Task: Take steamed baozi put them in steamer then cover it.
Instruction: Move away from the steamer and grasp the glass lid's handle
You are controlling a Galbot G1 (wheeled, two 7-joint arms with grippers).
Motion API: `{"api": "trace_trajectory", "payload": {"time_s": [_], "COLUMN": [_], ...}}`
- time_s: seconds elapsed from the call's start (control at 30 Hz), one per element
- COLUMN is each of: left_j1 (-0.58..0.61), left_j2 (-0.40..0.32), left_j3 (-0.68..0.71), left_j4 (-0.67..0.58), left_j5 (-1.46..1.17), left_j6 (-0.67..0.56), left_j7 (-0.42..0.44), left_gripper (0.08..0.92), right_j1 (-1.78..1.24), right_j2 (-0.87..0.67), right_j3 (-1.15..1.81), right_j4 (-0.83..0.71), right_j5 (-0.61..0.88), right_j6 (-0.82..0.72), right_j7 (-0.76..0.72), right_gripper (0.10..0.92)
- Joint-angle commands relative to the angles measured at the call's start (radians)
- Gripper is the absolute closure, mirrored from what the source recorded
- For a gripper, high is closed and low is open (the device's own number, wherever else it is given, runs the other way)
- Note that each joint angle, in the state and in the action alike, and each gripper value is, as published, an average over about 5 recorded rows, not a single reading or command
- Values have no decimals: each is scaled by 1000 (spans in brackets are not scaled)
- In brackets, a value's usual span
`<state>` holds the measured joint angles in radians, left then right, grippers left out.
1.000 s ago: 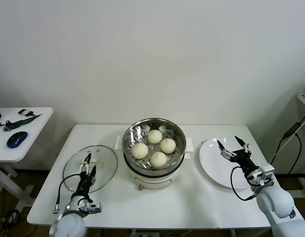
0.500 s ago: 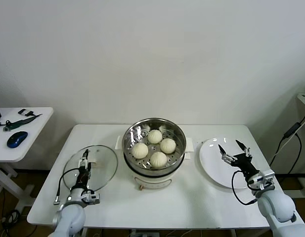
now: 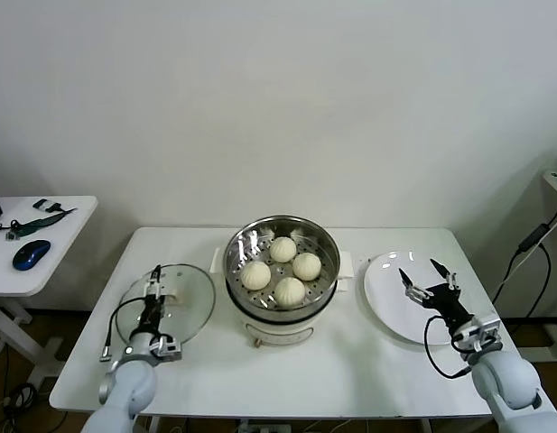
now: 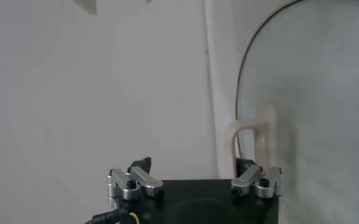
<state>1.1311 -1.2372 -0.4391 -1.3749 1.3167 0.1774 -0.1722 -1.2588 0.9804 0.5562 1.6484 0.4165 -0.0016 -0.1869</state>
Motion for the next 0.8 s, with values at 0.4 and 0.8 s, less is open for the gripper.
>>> {"api": "trace_trajectory", "payload": {"time_s": [0.4, 0.8], "left_j1": [-7, 69], "left_j2": [6, 55], "left_j3": [6, -4], "left_j4": [17, -218], "left_j5": [-17, -61], "left_j6": [-23, -1], "left_j7": [1, 24], "left_gripper": [545, 856], "right_j1": [-6, -3], "right_j2": [11, 6], "right_j3": [23, 28], "right_j4": [-24, -37], "right_j5": [-35, -39], "right_j6": [21, 27], "right_j7": [-34, -42], "right_gripper": [203, 203]}}
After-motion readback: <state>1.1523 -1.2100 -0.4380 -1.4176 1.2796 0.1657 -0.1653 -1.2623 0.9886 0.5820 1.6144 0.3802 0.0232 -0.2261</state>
